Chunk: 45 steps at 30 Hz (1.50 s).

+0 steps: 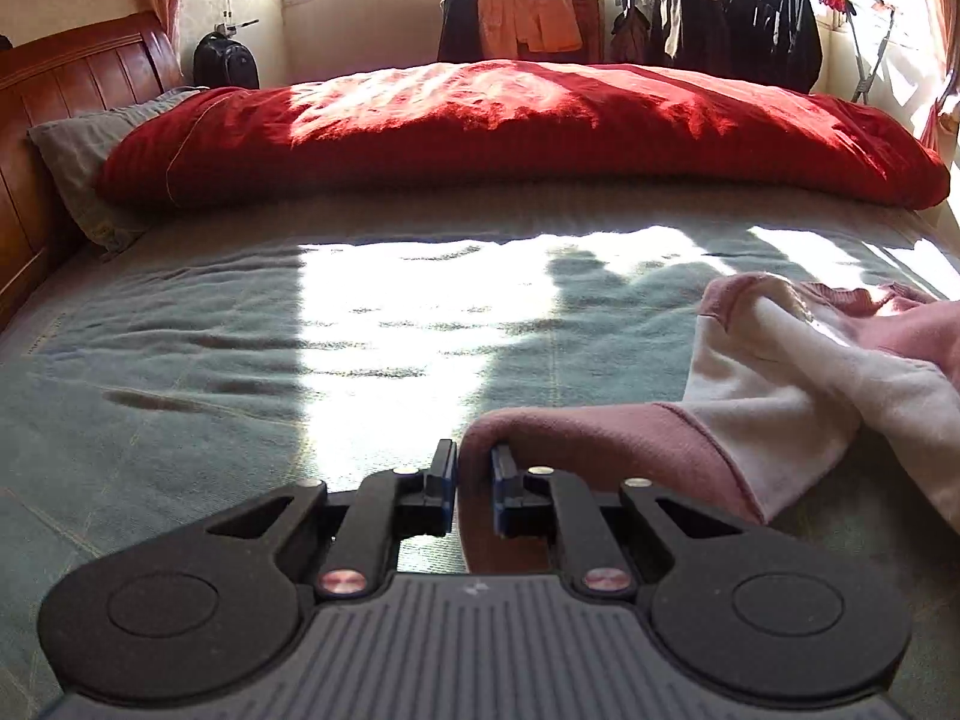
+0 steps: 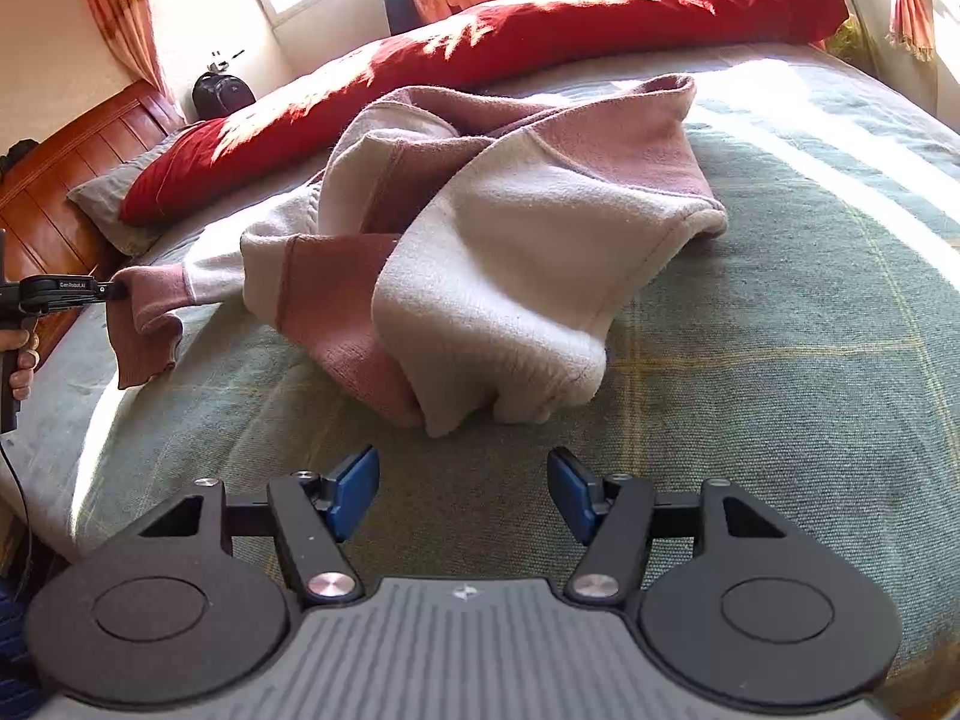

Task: Fold clothes
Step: 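Grasp a pink sleeve cuff with the left tool, then pull the sleeve outward with the left tool and release it flat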

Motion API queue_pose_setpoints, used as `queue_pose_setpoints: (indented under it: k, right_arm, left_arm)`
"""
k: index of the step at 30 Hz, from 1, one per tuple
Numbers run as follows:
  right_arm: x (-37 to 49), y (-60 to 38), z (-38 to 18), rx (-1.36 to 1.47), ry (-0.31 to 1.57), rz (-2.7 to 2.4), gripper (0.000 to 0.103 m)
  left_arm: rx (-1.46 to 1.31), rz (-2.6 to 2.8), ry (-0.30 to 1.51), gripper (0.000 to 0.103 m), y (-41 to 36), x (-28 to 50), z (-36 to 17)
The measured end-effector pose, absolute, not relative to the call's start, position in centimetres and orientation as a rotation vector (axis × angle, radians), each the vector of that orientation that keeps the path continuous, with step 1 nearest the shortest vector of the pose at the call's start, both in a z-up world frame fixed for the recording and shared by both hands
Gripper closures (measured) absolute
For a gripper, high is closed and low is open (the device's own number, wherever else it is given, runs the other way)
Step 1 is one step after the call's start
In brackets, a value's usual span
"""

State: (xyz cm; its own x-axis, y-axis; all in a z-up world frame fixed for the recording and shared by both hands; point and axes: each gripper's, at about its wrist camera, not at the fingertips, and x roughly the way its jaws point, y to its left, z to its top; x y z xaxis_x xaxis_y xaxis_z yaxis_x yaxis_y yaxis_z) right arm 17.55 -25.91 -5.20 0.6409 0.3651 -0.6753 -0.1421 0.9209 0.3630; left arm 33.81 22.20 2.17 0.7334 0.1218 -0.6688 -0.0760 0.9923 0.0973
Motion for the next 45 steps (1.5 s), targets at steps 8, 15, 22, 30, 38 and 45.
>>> queue_pose_setpoints:
  k: [8,15,22,30,38,45]
  right_arm:
    - [18.7,-25.8,-5.1,0.291,0.825,0.272,0.032]
    - [19.2,-25.4,-5.3,0.277,0.842,0.275,0.032]
    - [19.4,-24.6,-5.6,0.261,0.857,0.281,0.032]
    - [19.7,-23.8,-5.3,0.245,0.860,0.279,0.032]
    - [20.0,-23.4,-5.2,0.236,0.856,0.272,0.032]
    - [20.1,-23.4,-4.5,0.226,0.844,0.272,0.032]
  left_arm:
    - [-0.113,0.081,0.811,0.092,28.3,36.0,2.2]
    - [-0.223,-0.071,0.776,0.034,27.8,33.4,-2.0]
    - [-0.288,-0.066,0.792,0.034,26.8,33.1,-6.5]
    - [-0.200,-0.002,0.750,0.096,25.9,33.4,-4.4]
    - [-0.219,0.206,0.709,0.096,33.4,34.4,0.0]
    - [-0.266,0.323,0.743,0.093,38.4,36.1,0.9]
